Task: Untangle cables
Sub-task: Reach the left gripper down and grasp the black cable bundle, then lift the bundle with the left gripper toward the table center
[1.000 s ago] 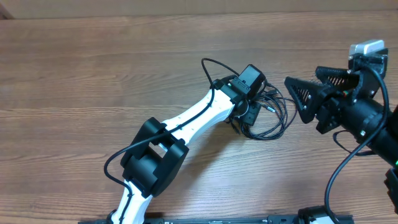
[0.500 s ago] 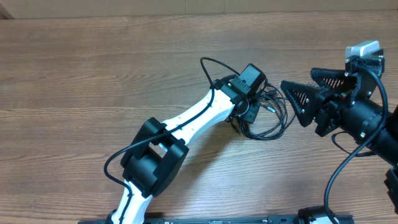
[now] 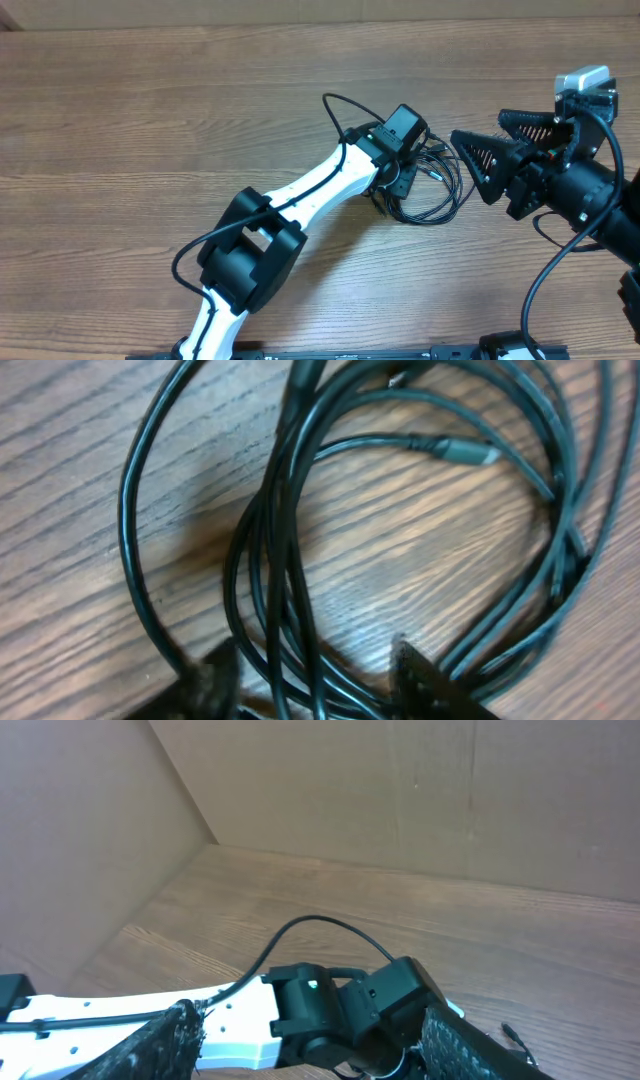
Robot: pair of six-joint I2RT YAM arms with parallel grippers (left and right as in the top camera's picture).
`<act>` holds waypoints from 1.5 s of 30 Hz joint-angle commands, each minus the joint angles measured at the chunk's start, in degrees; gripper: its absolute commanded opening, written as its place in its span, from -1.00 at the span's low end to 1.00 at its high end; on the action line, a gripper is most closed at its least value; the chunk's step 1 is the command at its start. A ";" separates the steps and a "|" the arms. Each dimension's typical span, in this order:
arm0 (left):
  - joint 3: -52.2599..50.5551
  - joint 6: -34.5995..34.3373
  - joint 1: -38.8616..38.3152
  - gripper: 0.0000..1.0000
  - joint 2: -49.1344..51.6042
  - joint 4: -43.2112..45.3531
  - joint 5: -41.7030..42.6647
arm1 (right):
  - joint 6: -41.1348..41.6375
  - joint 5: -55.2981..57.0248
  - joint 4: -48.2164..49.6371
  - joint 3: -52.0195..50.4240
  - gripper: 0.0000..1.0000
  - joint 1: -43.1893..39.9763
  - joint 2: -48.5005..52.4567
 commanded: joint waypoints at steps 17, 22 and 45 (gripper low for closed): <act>0.02 -2.62 -1.38 -0.70 2.91 2.03 -0.72 | -0.44 -0.55 0.22 -0.04 0.36 -0.02 -0.33; 0.02 -2.75 -1.55 -0.91 3.32 1.64 -0.70 | -0.46 -0.50 0.13 -0.04 0.36 -0.02 -0.33; 30.32 1.79 6.67 -0.91 -4.94 -36.30 -1.62 | -3.04 2.93 -2.80 -0.11 0.89 -0.02 7.15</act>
